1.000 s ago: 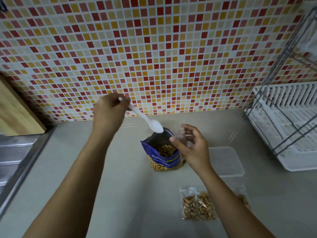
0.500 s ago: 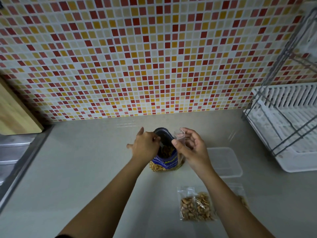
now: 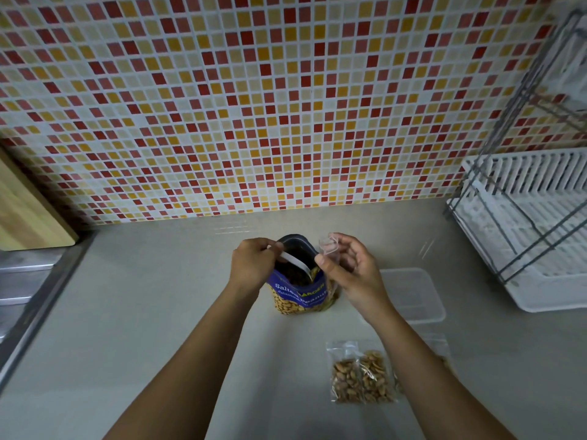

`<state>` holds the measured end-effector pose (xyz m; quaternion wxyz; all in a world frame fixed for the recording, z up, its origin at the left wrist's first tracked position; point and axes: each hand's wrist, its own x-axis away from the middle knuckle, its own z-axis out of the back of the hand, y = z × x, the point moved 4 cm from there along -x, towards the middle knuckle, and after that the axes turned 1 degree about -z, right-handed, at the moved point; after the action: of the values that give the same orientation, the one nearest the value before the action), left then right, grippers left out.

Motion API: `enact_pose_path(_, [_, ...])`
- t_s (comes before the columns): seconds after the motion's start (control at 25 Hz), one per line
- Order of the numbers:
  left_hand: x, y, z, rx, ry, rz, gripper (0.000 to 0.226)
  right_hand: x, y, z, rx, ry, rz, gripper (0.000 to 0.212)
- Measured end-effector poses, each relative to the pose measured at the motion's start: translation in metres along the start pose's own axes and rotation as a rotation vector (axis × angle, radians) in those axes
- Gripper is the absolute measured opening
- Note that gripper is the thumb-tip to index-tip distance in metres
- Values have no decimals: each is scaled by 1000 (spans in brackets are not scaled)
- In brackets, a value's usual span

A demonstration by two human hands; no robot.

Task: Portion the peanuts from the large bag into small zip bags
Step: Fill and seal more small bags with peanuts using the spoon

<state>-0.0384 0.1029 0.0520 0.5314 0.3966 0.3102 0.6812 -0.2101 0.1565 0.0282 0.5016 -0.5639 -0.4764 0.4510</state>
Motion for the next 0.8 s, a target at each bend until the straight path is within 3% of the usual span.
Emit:
enact_pose_path(0.48, [1, -7, 26, 170, 39, 98, 28, 5, -5, 5, 18, 37, -1, 48])
enact_pose_path(0.8, [-7, -11, 61, 200, 102, 164, 31, 7, -29, 7, 541, 130, 172, 56])
